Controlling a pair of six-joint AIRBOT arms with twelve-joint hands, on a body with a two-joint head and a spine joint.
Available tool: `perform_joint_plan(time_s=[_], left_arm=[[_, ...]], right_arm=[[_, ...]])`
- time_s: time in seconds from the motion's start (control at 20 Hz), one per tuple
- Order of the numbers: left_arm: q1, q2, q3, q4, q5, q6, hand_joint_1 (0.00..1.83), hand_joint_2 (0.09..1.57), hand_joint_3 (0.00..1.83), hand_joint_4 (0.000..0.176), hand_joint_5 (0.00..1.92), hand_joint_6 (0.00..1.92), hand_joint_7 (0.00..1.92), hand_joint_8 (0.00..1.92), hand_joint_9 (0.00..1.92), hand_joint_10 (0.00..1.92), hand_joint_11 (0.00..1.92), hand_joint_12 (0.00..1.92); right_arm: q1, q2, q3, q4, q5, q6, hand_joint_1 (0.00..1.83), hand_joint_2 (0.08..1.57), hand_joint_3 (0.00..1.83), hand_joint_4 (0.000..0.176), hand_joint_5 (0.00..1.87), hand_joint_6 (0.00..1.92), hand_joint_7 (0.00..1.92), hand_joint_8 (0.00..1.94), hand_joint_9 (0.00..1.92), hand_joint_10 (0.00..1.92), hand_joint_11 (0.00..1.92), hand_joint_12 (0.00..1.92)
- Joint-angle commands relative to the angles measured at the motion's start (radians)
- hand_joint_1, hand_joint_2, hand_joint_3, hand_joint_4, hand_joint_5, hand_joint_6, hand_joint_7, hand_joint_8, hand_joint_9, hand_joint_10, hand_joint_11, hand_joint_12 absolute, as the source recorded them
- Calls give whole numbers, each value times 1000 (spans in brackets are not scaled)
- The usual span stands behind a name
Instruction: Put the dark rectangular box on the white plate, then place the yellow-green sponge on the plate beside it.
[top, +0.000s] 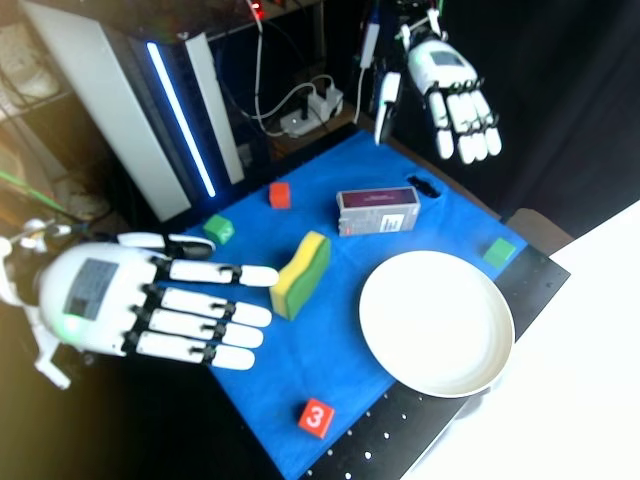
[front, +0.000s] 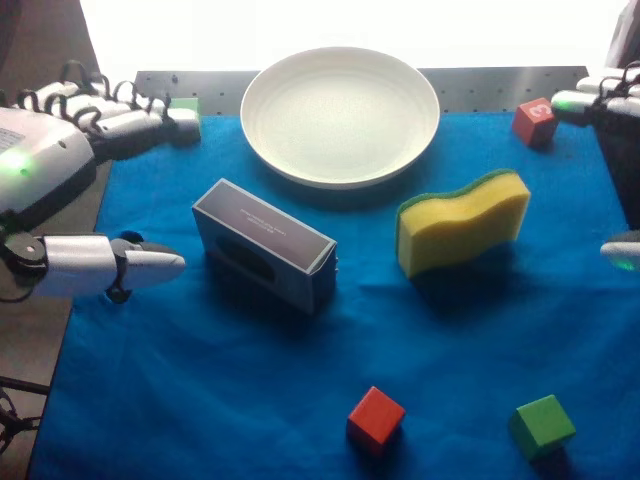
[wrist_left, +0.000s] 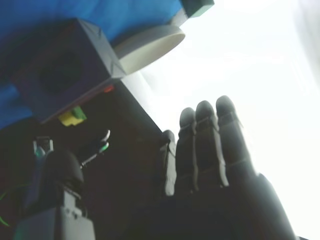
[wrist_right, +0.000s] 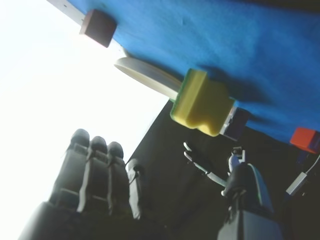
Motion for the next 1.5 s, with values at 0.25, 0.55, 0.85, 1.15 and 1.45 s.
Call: perform_joint_plan(time_s=[0.25, 0.55, 0.85, 1.15, 1.45], left_arm=[[-174, -88, 75, 136, 93, -1, 614, 915, 0, 125, 354, 0, 298, 0, 254, 2, 0, 524], [-307, -177, 126, 325, 319, -1, 770, 803, 0, 175, 277, 0, 306, 0, 282, 1, 36, 408], [-324, -209, 157, 340, 358, -12, 1164, 1123, 3, 0, 789, 918, 994, 818, 1002, 314, 642, 1120], [-326, -219, 224, 332, 279, -184, 1268, 1099, 1, 0, 1050, 684, 1004, 1209, 994, 1380, 910, 1636], [-420, -268, 311, 254, 198, -206, 1249, 1126, 2, 0, 917, 944, 1018, 1174, 1006, 1262, 806, 1692]], right_arm=[[13, -1, 7, 25, 113, 7, 741, 1044, 1, 102, 271, 0, 187, 3, 154, 3, 0, 501], [13, -3, 8, 20, 113, 7, 757, 1018, 0, 59, 296, 2, 226, 6, 212, 9, 21, 604], [13, -3, 7, 20, 113, 7, 822, 1017, 2, 74, 254, 0, 182, 0, 198, 0, 0, 622], [13, -5, 7, 20, 113, 10, 781, 1005, 0, 75, 265, 2, 210, 2, 245, 2, 128, 441], [13, -10, 8, 21, 113, 10, 728, 1013, 2, 69, 278, 5, 223, 5, 243, 7, 155, 431]])
